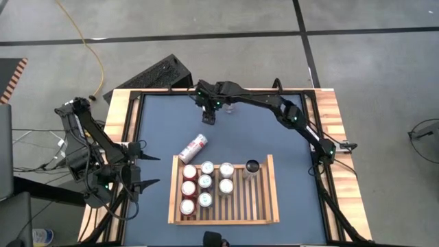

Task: Place canned beverage on shelf
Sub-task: Put the white-pink soda can on the shelf aligned with the other white-pink

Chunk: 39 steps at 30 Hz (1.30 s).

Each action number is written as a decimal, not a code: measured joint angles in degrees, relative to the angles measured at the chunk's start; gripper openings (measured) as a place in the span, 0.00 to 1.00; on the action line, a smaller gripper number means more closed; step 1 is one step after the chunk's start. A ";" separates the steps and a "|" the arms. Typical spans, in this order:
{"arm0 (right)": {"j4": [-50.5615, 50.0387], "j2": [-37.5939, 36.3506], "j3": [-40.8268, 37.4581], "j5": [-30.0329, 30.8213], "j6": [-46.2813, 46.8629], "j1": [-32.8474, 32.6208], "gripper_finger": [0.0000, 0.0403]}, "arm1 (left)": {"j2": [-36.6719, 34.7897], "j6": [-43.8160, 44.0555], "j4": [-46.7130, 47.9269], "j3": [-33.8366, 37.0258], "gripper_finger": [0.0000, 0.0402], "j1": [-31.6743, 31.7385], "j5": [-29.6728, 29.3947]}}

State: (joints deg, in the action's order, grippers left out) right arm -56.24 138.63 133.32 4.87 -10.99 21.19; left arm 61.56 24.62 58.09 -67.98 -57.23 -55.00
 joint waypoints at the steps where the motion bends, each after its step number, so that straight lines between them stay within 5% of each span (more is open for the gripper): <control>1: -0.12 0.00 0.00 0.00 0.00 0.00 0.73 | 0.00 0.02 0.00 0.02 0.80 0.00 0.00; 7: -0.35 -0.04 0.33 0.50 -1.55 -0.92 0.58 | 0.00 0.16 0.01 0.01 0.80 0.00 -0.13; 16: -4.94 -2.27 1.40 1.30 -1.76 -2.75 0.58 | 0.00 1.48 0.23 0.00 0.80 0.00 0.33; 25: -14.69 -15.33 1.46 4.43 1.28 -7.08 0.58 | 0.00 1.55 1.38 0.00 0.80 0.00 0.35; 39: -23.61 -28.57 1.42 13.43 21.35 -33.21 0.58 | -0.02 1.40 1.55 0.00 0.80 -0.01 0.01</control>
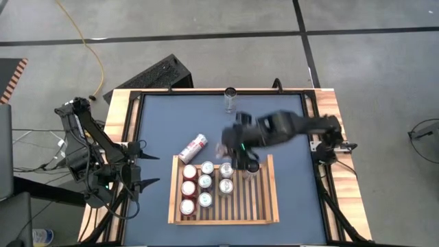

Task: Place canned beverage on shelf
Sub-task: Put the white-pink soda can on the shelf aligned with the other white-pink

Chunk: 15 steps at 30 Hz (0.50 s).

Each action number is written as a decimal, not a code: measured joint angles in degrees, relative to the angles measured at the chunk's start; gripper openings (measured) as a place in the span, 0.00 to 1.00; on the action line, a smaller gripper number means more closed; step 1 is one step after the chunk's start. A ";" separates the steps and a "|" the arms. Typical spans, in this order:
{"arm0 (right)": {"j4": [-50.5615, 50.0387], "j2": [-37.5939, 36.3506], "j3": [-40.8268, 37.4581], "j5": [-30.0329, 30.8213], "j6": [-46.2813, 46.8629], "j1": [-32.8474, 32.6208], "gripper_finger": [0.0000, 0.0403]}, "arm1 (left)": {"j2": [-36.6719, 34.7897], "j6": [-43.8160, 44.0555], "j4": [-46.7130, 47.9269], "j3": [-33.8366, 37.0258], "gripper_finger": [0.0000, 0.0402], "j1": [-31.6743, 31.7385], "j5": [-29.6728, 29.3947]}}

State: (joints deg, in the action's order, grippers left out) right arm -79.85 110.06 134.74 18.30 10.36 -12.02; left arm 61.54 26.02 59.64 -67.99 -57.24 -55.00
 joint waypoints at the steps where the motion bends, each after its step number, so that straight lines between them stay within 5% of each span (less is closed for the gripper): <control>1: -0.10 0.00 0.00 1.07 1.41 -2.28 0.58 | 0.00 0.00 0.00 0.02 0.80 0.01 -0.21; 15: 2.54 9.60 0.02 5.88 25.84 -22.62 0.58 | 0.07 0.72 -0.18 0.02 0.80 0.01 -1.34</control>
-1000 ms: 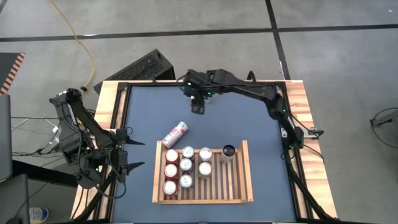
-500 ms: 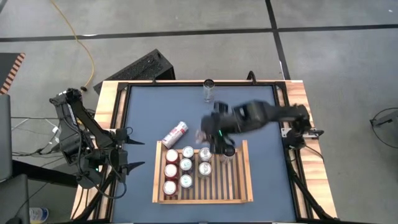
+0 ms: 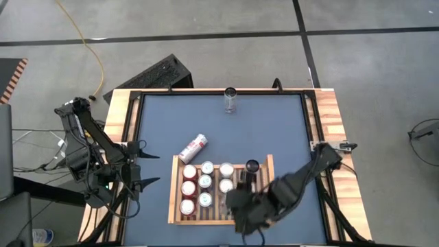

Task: Place canned beverage on shelf
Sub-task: Put the white-pink soda can on the shelf aligned with the other white-pink

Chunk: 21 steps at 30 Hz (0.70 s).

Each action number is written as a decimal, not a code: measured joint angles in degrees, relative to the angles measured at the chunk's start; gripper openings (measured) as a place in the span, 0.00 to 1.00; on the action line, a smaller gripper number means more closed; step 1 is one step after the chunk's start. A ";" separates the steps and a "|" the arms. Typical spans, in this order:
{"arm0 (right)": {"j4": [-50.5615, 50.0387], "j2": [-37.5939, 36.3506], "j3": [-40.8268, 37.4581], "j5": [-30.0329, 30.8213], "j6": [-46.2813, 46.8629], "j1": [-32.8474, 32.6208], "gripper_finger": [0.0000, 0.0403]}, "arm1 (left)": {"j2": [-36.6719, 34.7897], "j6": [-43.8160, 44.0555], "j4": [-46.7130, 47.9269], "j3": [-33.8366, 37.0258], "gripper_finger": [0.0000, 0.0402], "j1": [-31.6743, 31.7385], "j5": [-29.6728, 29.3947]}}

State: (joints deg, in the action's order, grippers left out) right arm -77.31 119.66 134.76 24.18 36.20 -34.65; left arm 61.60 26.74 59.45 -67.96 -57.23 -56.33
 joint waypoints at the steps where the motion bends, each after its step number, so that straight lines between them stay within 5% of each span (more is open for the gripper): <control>1: 0.17 1.08 -0.01 -0.03 1.13 -0.62 0.58 | 0.00 0.00 -0.01 0.00 0.80 0.00 -0.10; 15: 1.05 12.92 -0.02 -11.11 1.18 3.14 0.58 | 0.00 0.07 -0.25 -0.01 0.80 0.00 -1.36; 21: 1.08 14.88 -0.07 -11.07 -0.58 4.50 0.58 | 0.02 0.07 -0.25 0.00 0.80 0.00 -1.34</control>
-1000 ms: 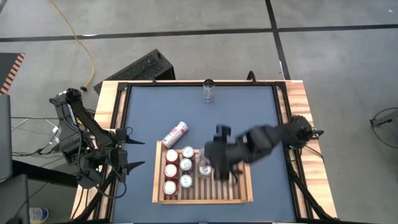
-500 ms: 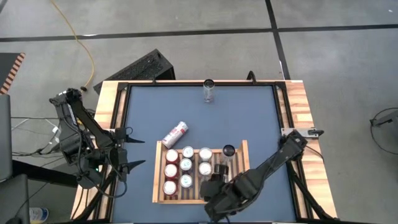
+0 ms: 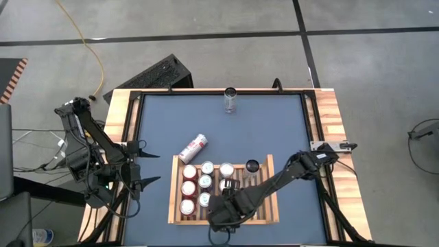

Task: Place canned beverage on shelf
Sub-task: Put the white-pink soda can on the shelf aligned with the other white-pink

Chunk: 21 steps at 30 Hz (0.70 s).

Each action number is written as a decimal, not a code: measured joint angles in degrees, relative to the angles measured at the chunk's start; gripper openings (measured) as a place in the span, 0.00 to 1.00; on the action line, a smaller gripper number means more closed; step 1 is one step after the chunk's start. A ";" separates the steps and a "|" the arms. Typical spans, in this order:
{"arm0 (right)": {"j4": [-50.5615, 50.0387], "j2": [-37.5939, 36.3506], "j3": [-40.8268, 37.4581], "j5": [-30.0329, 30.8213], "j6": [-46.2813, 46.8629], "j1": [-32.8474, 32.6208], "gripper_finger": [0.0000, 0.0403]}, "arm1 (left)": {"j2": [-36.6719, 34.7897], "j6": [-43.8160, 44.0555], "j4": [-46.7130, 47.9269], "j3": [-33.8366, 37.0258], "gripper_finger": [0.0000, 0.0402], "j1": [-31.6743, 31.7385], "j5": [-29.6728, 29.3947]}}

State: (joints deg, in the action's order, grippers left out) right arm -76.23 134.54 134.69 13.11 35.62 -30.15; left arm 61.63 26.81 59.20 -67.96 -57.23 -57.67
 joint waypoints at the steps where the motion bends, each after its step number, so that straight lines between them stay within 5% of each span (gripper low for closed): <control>1: 0.26 0.00 0.00 0.83 -0.01 -0.08 0.58 | 0.00 0.00 0.01 -0.02 0.80 0.00 -0.01; 21: 3.84 -0.21 -3.81 9.91 7.10 -4.21 0.58 | 0.00 2.79 0.02 0.00 0.80 0.00 0.02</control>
State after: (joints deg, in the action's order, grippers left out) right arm -72.38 134.33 130.89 23.02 42.72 -34.36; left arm 61.63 29.60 59.22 -67.96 -57.23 -57.65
